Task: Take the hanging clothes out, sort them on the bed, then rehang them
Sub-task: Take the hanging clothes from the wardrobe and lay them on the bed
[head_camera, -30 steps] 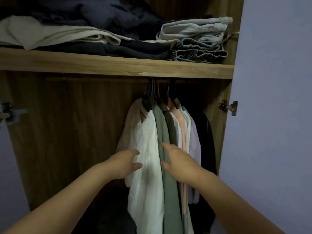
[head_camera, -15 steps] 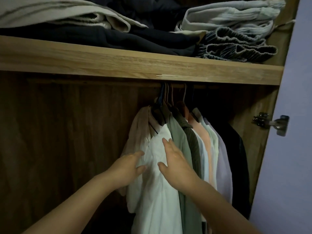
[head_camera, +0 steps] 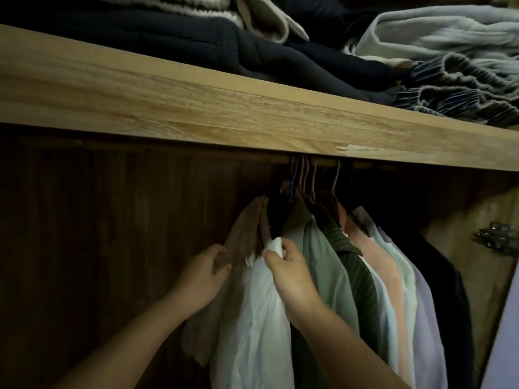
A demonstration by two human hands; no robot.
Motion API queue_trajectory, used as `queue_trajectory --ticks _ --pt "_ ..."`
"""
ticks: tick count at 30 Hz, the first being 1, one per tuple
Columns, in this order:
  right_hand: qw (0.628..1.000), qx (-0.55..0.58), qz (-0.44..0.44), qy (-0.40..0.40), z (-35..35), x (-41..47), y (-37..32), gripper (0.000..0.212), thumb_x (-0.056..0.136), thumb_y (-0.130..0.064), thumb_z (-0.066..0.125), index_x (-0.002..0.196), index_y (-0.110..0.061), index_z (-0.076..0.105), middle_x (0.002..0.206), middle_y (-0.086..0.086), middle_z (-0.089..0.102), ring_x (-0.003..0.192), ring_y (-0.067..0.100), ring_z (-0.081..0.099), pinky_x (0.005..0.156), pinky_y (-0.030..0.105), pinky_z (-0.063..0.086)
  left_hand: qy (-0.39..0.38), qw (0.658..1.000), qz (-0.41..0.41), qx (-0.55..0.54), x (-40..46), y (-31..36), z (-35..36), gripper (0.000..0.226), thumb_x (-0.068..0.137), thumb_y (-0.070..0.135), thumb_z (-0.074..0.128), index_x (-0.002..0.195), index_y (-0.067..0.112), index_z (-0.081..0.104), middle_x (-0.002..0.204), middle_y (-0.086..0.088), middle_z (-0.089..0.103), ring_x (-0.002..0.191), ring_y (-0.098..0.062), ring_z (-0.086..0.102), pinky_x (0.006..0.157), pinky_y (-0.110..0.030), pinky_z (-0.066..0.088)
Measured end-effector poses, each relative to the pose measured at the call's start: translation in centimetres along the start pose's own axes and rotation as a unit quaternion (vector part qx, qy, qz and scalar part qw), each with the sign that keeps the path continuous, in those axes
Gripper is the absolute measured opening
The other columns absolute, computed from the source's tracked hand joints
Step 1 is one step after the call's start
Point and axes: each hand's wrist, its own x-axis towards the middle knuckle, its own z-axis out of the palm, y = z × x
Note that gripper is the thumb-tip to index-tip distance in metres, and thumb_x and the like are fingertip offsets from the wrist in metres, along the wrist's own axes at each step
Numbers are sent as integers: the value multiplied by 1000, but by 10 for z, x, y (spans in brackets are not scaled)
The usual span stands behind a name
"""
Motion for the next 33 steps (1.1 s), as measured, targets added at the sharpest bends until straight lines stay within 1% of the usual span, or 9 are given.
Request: queue_trajectory --ticks 4,6,9,12,15,17,23,26,33 --pt "999 33 18 -5 16 17 0 42 86 7 46 120 -17 50 112 7 62 101 23 62 93 41 51 27 999 12 -30 11 -6 0 30 94 14 50 124 14 51 108 0 56 82 -3 50 68 -14 41" --pt "998 67 18 0 19 20 -2 48 84 13 39 119 -19 52 116 9 62 106 26 61 98 46 48 31 999 14 -38 13 -9 -1 30 94 15 50 124 15 51 106 2 55 82 -1 50 69 -11 41" --pt "991 137 7 8 18 21 -7 54 85 15 35 126 -15 54 122 13 61 112 29 59 99 47 46 27 999 13 -38 16 -10 -3 31 94 15 50 125 15 51 109 1 56 93 -10 54 79 -21 43" --pt "980 199 -9 -12 10 19 -18 54 83 21 33 108 -18 60 110 11 66 102 27 63 90 42 51 32 998 24 -39 19 -9 -9 30 94 13 50 124 13 52 108 -2 58 97 -14 55 83 -21 41" --pt "971 236 -27 -37 0 11 -29 52 81 22 33 103 -14 63 95 11 70 88 26 67 74 37 54 40 998 30 -44 24 -9 -13 30 93 13 50 123 12 52 110 -5 59 97 -16 55 82 -22 39" --pt "967 247 -32 -45 -7 6 -31 52 80 22 33 99 -14 66 90 10 72 88 28 68 73 38 54 39 998 26 -48 28 -9 -15 31 94 14 50 124 13 51 114 -4 58 101 -16 55 83 -21 38" --pt "971 215 -32 -97 -39 -38 -31 49 75 21 41 100 -14 65 94 2 74 85 21 71 67 32 59 50 997 7 -66 41 -8 -8 32 93 10 48 125 10 50 121 -9 56 111 -23 53 87 -25 38" --pt "974 189 -15 -126 -59 -64 -33 53 60 11 48 104 -12 67 103 9 72 91 29 69 74 39 57 68 996 19 -53 50 -4 1 36 93 8 47 129 9 47 126 -14 54 114 -29 52 87 -28 37" --pt "994 53 19 -97 -116 -122 -43 58 60 6 48 110 -16 69 121 4 65 108 29 63 97 48 48 117 986 115 17 43 32 22 43 98 19 39 140 12 36 139 -17 42 124 -36 43 102 -43 36"
